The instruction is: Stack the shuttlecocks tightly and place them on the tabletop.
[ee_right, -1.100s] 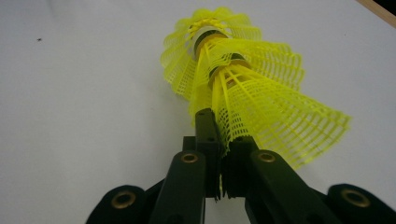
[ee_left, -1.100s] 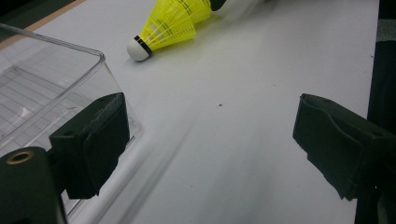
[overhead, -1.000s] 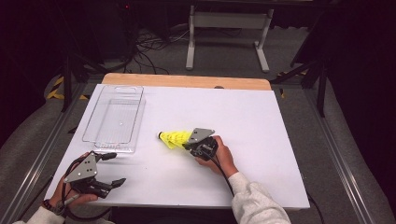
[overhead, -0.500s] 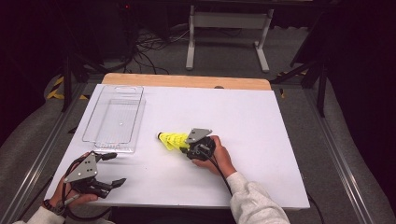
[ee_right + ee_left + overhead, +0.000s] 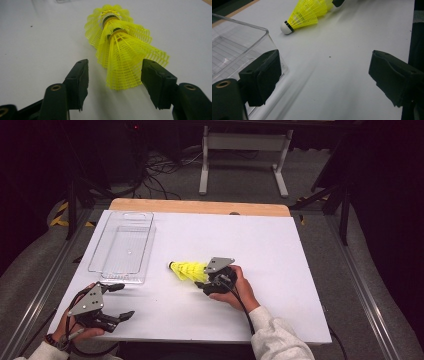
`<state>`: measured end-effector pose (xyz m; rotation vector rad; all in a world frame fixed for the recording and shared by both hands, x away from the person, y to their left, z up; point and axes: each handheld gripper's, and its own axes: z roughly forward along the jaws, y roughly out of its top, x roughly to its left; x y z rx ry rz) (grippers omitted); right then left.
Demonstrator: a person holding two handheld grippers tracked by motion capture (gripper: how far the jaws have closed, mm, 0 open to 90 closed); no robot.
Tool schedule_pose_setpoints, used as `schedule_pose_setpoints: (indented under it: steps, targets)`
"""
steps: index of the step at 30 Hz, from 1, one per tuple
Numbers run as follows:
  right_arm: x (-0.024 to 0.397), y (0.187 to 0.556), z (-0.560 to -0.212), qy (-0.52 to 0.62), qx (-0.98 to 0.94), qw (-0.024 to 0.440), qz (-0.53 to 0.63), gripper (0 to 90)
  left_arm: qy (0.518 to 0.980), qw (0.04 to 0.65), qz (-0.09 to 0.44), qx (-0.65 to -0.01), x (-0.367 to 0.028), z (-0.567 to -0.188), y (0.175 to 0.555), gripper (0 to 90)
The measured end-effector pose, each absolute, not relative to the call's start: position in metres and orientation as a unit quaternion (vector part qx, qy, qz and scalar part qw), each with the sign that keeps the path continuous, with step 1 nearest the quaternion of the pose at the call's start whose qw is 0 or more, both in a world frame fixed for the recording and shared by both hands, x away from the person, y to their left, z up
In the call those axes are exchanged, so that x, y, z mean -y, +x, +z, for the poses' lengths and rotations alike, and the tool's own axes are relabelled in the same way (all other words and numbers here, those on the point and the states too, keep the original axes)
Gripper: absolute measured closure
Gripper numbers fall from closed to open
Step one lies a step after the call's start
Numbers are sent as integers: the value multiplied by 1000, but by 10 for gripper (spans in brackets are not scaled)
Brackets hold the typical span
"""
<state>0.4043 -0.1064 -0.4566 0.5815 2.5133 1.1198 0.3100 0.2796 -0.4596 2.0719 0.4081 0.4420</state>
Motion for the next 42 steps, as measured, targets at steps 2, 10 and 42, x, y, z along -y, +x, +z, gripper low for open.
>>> schedule_pose_setpoints:
  steps: [2, 10, 42]
  targets:
    - [113, 401, -453, 207, -879, 167, 396, 372, 847, 472, 181, -166, -280, -460, 310, 119]
    - [135, 392, -451, 230, -873, 166, 396, 262, 845, 473, 183, -167, -280, -459, 310, 120]
    - [120, 369, -469, 215, -865, 212, 401, 135, 842, 474, 193, -171, -279, -458, 309, 102]
